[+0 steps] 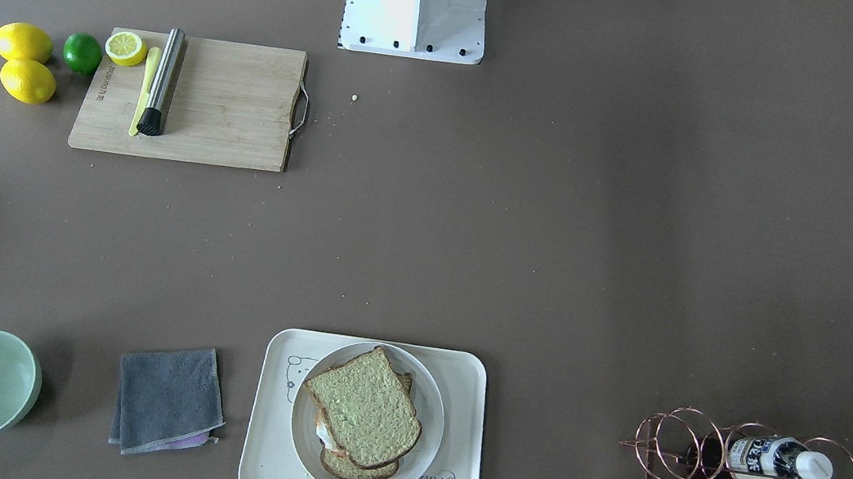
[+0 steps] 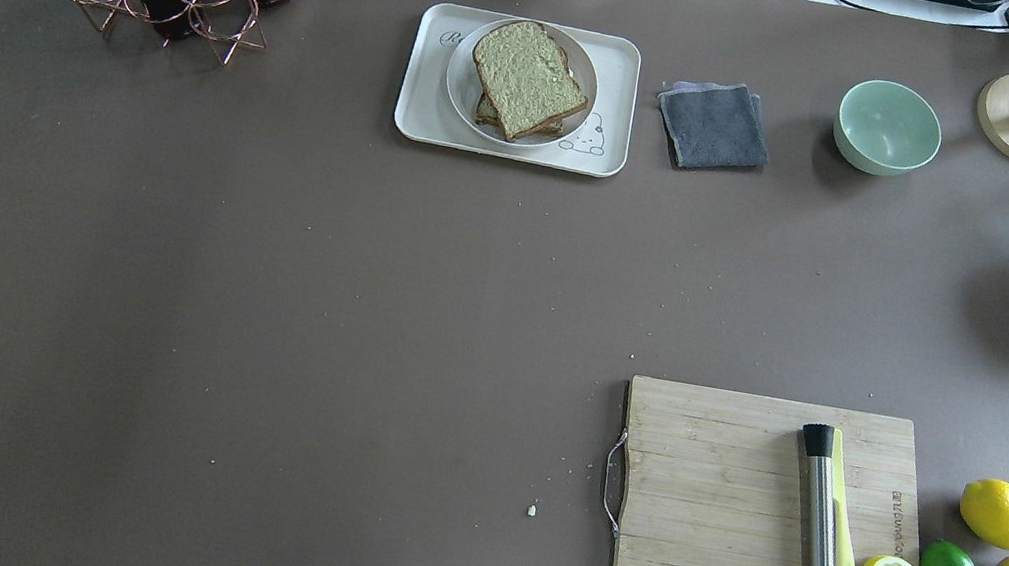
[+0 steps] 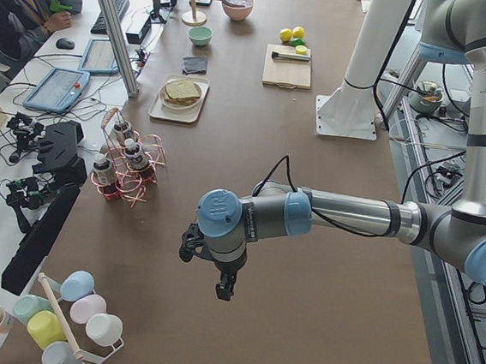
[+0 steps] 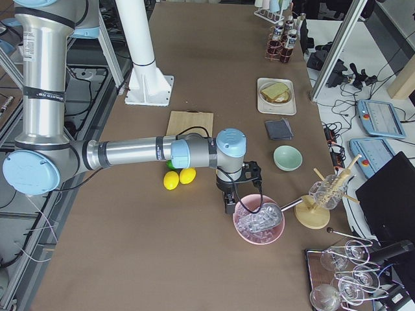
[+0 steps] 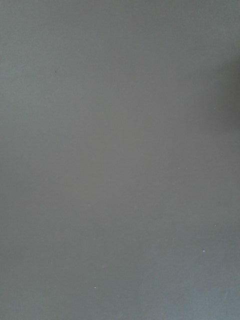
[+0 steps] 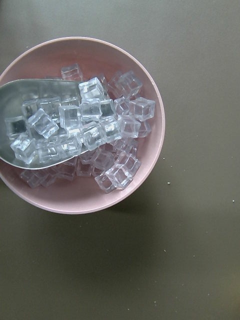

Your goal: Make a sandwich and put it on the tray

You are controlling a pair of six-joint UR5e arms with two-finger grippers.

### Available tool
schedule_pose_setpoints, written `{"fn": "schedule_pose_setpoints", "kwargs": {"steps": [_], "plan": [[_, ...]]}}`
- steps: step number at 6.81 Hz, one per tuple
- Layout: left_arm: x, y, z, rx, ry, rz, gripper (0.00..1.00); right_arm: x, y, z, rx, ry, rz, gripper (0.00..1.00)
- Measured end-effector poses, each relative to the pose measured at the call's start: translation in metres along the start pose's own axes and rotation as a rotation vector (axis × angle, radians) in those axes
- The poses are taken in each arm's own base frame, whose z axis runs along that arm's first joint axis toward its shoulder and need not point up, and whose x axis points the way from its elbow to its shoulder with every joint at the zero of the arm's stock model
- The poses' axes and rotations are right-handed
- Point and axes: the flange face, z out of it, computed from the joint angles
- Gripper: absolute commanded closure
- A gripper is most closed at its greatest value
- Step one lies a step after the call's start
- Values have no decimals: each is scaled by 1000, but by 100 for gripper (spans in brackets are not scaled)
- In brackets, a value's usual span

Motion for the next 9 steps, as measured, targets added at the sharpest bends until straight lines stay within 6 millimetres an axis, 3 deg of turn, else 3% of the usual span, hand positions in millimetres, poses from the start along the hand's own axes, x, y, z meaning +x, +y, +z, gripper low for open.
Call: {"fn": "schedule_pose_setpoints", "kwargs": {"steps": [9], "plan": [[8,-3,-8,44,-17,-22,3,-1,1,-1,2,-2,-3,0]]}}
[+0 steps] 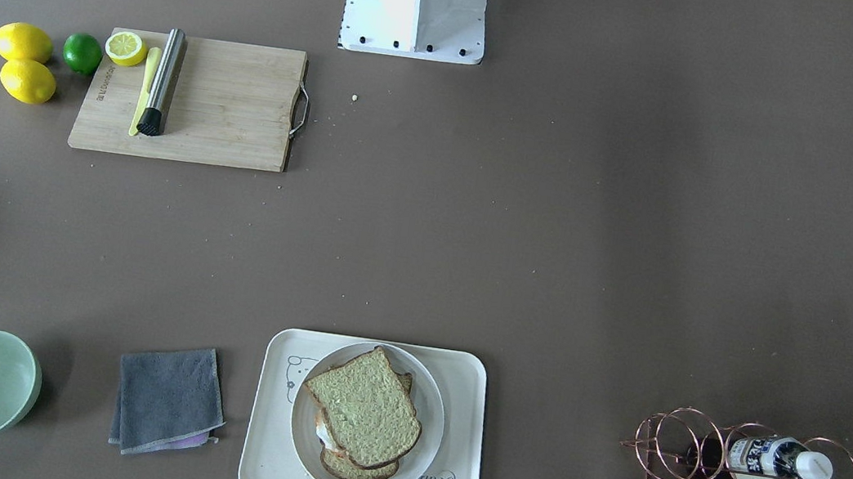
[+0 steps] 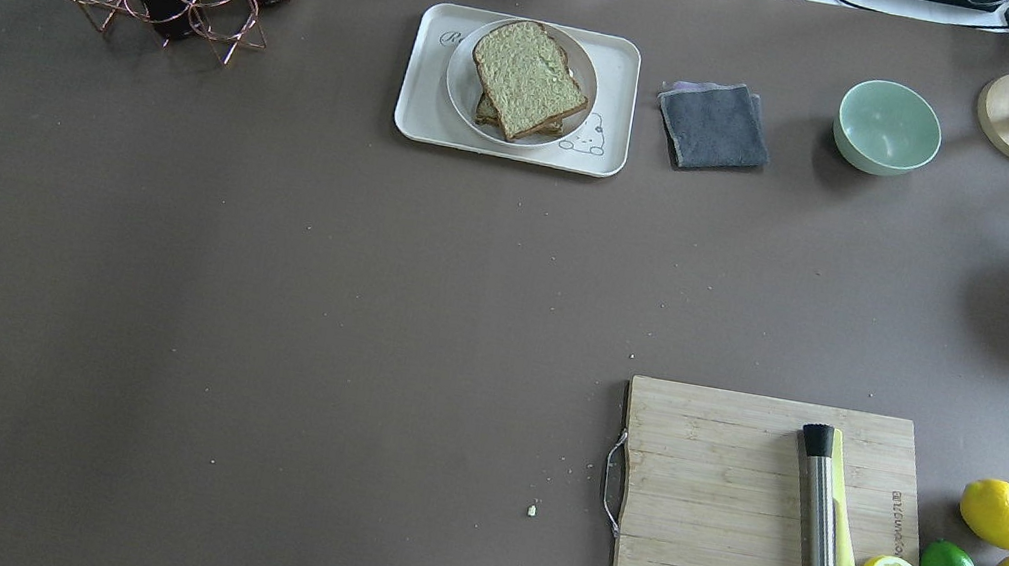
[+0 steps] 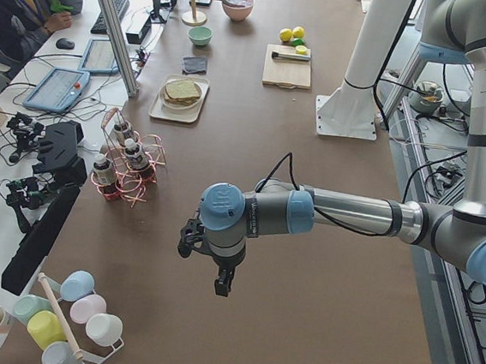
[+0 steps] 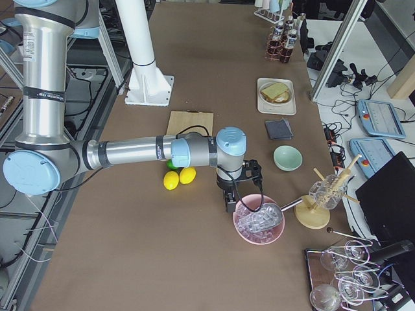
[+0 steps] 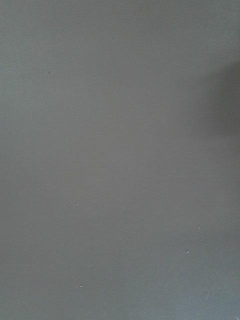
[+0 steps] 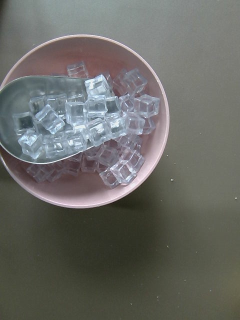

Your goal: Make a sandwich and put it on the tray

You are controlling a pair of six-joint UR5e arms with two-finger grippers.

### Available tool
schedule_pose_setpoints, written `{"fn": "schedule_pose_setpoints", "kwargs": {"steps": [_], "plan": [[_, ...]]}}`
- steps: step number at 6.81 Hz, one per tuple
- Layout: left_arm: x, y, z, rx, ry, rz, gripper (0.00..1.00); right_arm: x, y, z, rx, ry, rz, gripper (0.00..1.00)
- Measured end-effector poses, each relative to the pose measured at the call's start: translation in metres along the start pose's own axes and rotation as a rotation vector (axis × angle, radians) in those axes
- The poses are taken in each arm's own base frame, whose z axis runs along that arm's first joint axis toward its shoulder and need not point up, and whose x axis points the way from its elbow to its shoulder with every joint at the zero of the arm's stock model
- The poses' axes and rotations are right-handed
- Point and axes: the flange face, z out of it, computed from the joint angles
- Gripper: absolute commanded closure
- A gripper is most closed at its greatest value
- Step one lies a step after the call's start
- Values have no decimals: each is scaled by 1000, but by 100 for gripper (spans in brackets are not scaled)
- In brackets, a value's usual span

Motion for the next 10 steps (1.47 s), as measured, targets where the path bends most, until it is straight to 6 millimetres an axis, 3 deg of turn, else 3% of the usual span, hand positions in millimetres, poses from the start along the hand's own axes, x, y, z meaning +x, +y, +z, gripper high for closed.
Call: {"fn": "schedule_pose_setpoints", "kwargs": {"steps": [4,10], "plan": [[-8,2,9,-10,-1,-9,3,14,18,18,-41,-5,34,0],[-8,5,9,-12,-4,-7,3,16,15,23,-49,-13,43,0]]}}
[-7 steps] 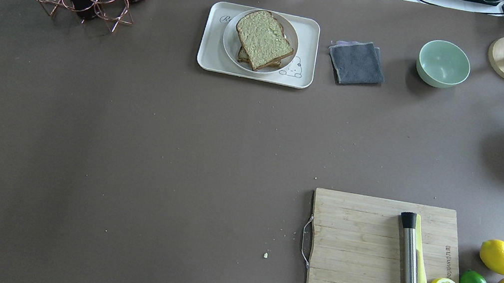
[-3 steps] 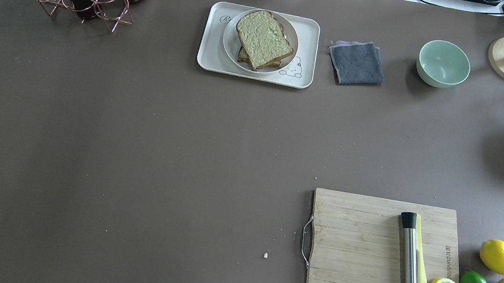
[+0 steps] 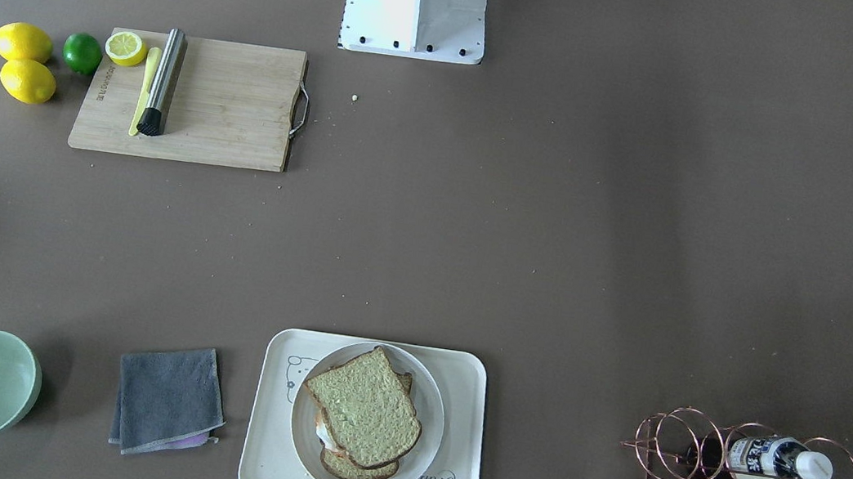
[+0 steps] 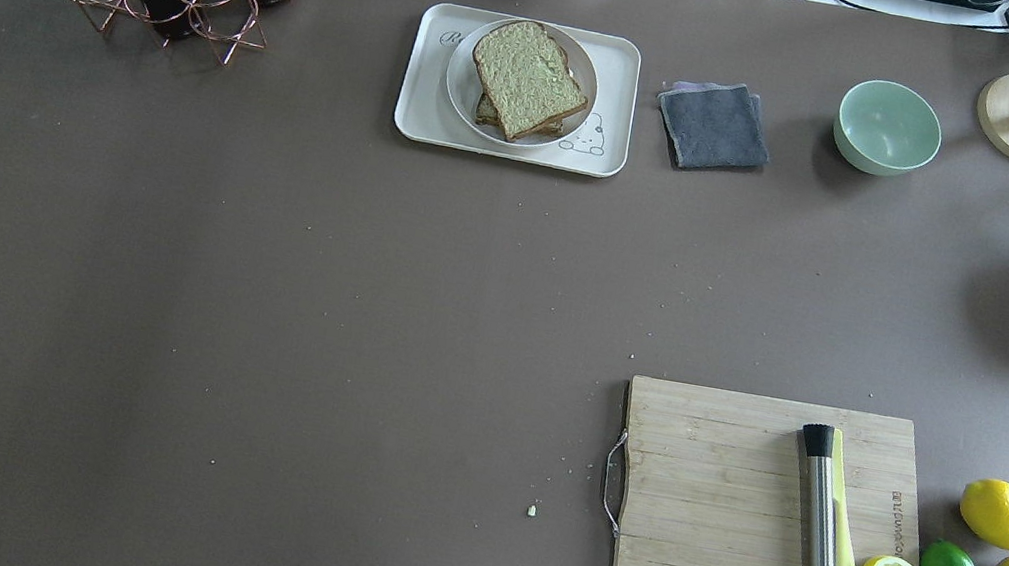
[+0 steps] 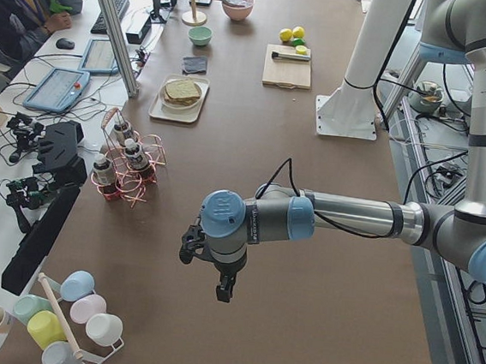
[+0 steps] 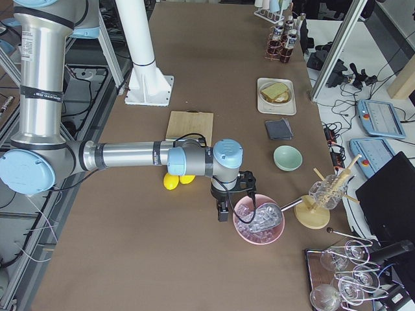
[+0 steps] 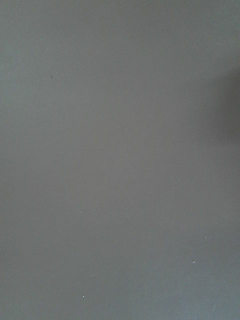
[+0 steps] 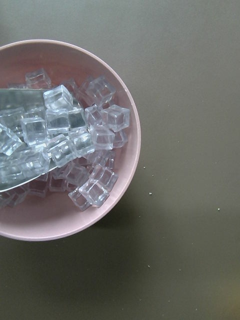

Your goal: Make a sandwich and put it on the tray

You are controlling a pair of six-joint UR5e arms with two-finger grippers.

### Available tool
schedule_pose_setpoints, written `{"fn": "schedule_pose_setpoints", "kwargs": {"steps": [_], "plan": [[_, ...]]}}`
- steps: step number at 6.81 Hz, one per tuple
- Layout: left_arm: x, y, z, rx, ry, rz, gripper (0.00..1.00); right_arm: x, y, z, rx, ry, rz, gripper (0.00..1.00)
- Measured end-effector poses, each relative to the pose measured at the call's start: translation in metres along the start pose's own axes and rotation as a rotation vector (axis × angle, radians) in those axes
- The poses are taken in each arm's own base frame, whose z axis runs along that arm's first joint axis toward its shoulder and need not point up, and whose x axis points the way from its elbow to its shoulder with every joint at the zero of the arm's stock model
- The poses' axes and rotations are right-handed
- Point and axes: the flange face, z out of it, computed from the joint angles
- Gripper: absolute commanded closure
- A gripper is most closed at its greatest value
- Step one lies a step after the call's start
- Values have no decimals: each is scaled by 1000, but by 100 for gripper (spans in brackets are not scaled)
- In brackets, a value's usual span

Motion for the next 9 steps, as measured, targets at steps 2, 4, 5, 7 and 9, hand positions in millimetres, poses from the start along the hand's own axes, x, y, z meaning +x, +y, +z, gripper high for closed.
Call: {"fn": "schedule_pose_setpoints", "kwargs": {"steps": [2,4,5,7,9], "plan": [[0,0,0,0,2,-3,3,2,1,5,-9,-25,8,0],[1,0,0,0,3,-4,3,2,1,10,-17,-64,18,0],[1,1,-1,1,2,-4,3,1,2,12,-20,-86,24,0],[0,1,0,1,2,-4,3,-1,2,11,-22,-104,87,0],[0,0,0,0,2,-4,3,-3,-2,8,-18,-104,141,0]]}}
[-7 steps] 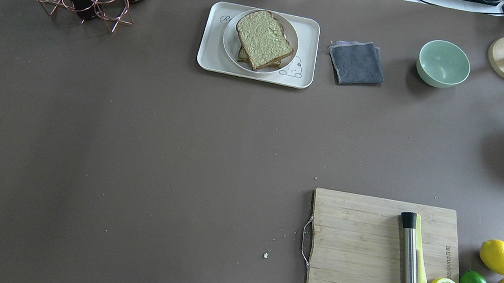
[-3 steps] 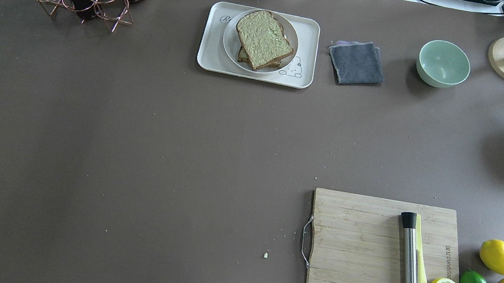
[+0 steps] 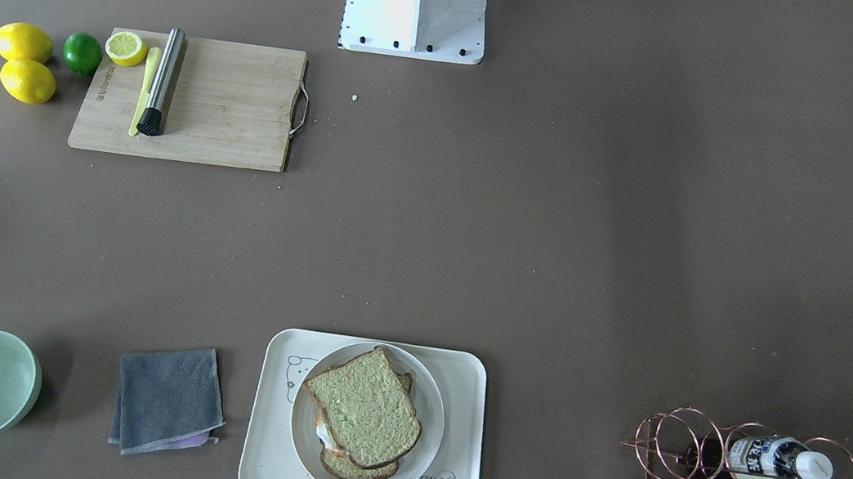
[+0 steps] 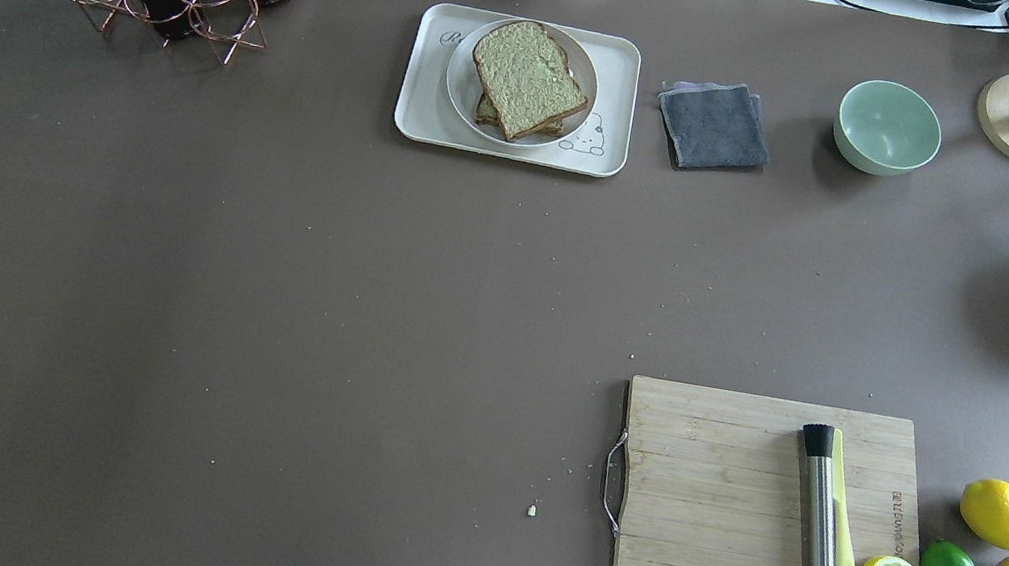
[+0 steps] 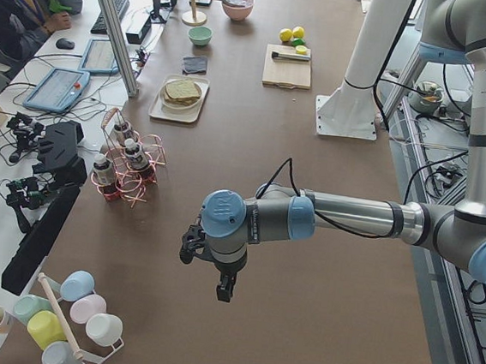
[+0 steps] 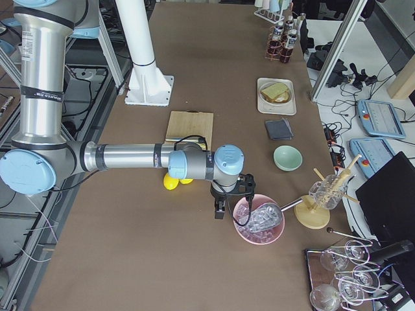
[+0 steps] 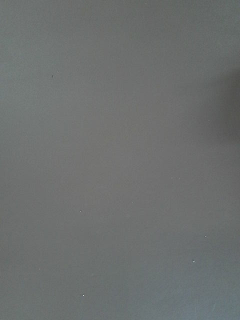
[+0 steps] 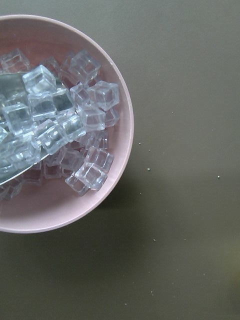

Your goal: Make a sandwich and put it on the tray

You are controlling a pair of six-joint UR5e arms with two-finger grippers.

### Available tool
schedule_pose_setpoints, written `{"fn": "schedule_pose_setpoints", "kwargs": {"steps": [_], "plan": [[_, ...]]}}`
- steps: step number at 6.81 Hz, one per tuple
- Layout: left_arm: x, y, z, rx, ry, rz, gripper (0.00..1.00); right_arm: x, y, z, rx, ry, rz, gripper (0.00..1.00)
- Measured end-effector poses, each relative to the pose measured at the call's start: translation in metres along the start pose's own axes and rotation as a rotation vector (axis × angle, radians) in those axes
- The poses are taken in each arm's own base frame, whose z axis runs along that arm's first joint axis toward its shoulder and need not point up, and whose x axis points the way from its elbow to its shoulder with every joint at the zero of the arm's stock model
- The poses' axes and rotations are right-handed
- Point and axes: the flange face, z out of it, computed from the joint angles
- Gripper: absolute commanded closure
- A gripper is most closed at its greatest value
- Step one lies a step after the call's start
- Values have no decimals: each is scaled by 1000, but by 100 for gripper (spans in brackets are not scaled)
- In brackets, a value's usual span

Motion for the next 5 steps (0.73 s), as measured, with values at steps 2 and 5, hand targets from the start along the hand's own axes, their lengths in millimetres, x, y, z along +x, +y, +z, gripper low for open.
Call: {"fn": "schedule_pose_setpoints", "kwargs": {"steps": [2,5], "plan": [[-1,1,2,-4,1,-2,3,-3,-5,-2,3,0,6,0],[-3,5,5,-9,4,-8,3,-5,-10,-5,10,13,-1,0]]}}
